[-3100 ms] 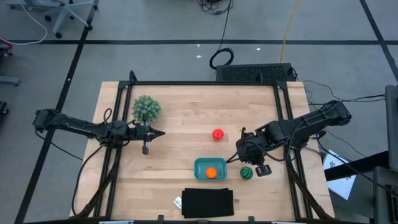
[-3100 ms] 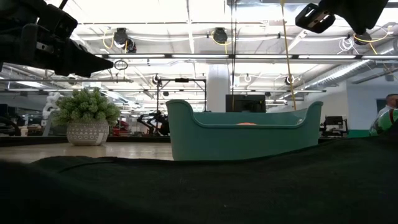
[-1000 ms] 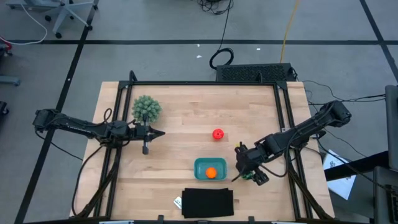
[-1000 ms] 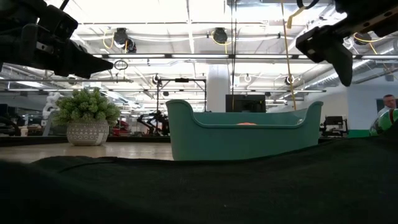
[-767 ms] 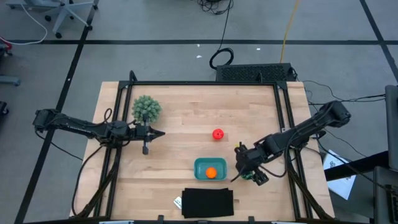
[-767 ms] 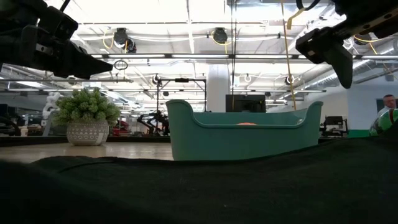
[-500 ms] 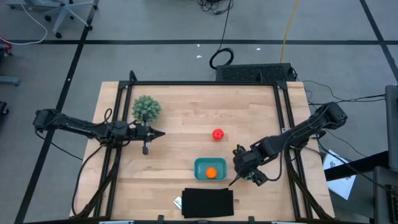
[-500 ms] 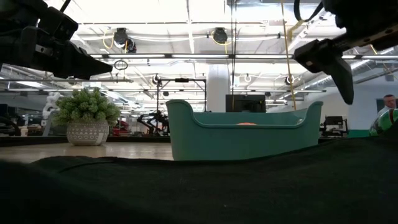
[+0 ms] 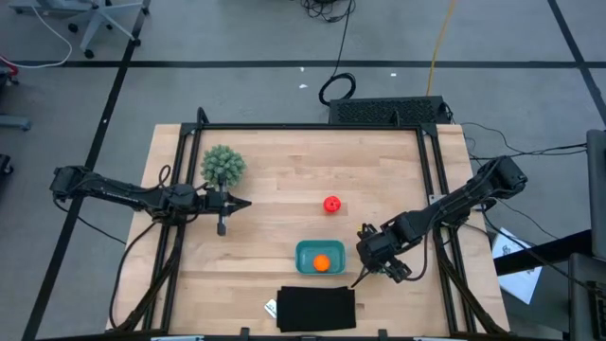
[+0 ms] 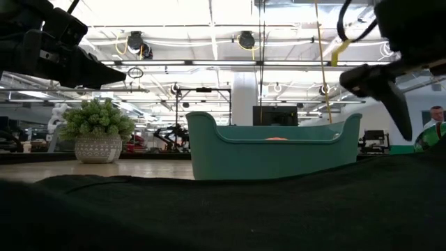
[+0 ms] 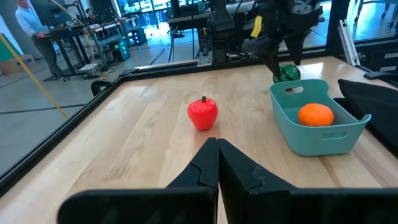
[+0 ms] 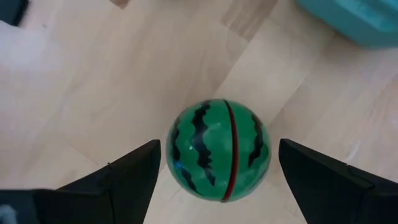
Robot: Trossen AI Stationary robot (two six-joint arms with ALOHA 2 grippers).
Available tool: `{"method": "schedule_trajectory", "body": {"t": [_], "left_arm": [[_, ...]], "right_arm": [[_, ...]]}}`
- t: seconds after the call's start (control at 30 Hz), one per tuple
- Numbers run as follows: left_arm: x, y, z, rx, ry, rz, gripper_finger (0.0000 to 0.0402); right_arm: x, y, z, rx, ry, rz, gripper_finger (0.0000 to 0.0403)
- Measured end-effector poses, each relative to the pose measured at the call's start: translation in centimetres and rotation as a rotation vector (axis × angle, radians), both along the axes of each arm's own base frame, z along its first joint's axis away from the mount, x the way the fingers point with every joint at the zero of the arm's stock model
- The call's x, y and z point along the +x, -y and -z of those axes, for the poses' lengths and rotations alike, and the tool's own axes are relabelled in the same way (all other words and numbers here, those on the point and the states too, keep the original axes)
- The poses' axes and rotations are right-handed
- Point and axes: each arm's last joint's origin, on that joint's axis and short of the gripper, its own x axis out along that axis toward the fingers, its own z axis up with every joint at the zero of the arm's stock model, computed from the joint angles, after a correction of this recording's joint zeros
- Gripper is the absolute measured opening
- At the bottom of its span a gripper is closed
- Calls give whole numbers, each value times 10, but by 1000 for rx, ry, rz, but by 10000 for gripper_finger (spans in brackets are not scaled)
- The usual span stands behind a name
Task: Pick and placing Produce into tupperware
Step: Put the watermelon in the blue bin
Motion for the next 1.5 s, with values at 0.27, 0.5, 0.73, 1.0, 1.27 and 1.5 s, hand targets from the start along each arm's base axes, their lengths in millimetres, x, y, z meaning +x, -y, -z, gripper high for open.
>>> {"method": "schedule_trajectory", "body": {"t": [0.27,0.5,0.73,1.0,1.27,1.5], "left_arm": [[0,0,0,0,0,0,1],[0,0,0,0,0,0,1],[0,0,0,0,0,0,1],[0,0,0,0,0,0,1],[0,0,0,0,0,0,1],[0,0,0,0,1,1,1]], "right_arm": [[-4,2,17,18,25,16,318],[-5,3,20,23,36,15,318],[-5,3,19,26,47,22,318],[-6,4,8,49,71,63,318],[-9,7,-7,83,117,103,318],[-13,11,-20,115,160,141,318]]}}
